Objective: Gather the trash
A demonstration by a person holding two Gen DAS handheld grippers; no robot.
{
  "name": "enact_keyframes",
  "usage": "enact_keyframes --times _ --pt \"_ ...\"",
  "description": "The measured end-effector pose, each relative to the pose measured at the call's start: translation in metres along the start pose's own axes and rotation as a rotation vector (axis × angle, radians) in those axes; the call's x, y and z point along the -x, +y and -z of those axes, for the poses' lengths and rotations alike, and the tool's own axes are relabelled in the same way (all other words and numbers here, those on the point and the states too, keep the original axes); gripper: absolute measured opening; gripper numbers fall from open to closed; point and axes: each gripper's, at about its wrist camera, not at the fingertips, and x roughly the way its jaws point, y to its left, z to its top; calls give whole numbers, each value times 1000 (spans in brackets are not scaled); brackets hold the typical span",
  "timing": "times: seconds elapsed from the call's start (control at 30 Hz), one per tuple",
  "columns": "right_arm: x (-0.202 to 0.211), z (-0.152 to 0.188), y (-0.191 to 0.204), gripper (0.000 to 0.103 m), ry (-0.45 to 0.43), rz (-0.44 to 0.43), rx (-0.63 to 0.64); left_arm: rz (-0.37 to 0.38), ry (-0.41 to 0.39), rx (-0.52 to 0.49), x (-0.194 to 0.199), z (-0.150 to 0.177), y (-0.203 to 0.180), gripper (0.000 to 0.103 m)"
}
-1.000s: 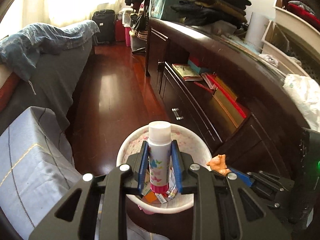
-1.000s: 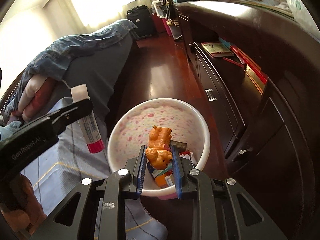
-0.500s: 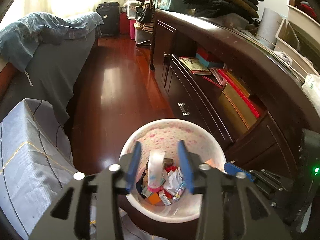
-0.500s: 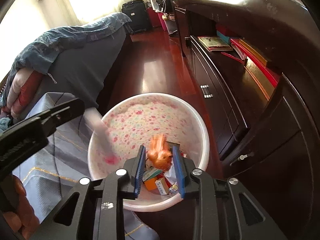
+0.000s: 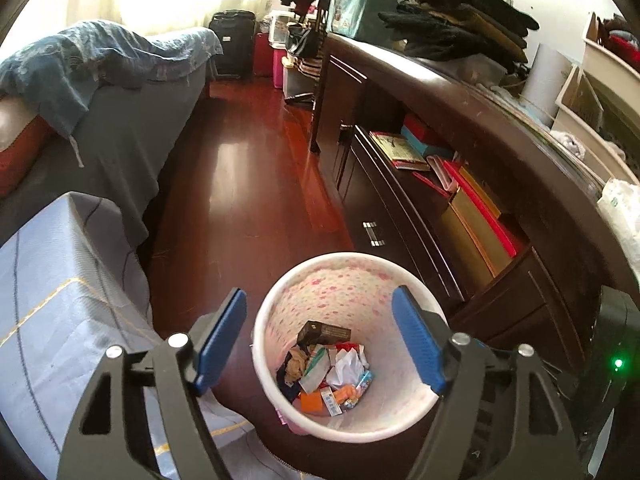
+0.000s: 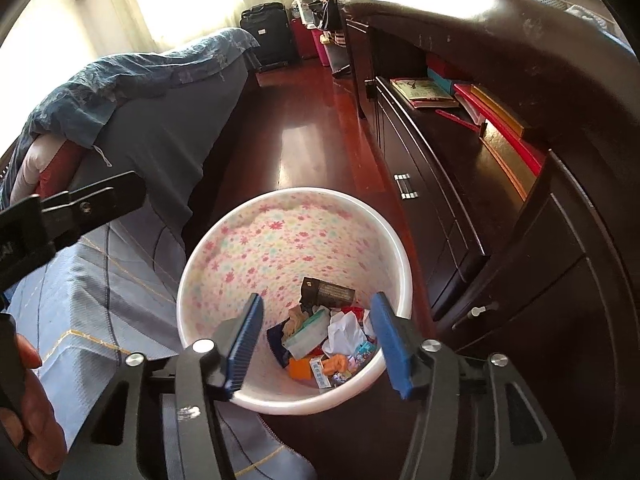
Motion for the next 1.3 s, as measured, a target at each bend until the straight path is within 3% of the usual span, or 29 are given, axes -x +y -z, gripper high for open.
enact_keyframes --times 0.17,0.3,0.4,0.7,0.9,1.03,1.3 --pt "24 6 16 77 -18 -8 6 -48 -46 24 42 5 13 94" --pt "53 15 44 93 -58 -2 53 -109 -93 63 91 14 34 99" --pt "84 27 80 99 -91 -28 115 -164 -133 113 137 28 57 99" --pt "157 75 184 99 -108 -159 308 -403 -279 284 293 95 128 99" --pt "210 104 239 99 -167 -239 398 -555 -343 403 391 136 160 99" --pt "260 118 267 99 -270 -339 452 -635 -411 443 451 160 165 99" --pt "329 132 302 99 -410 -387 537 -732 -570 455 547 191 146 99"
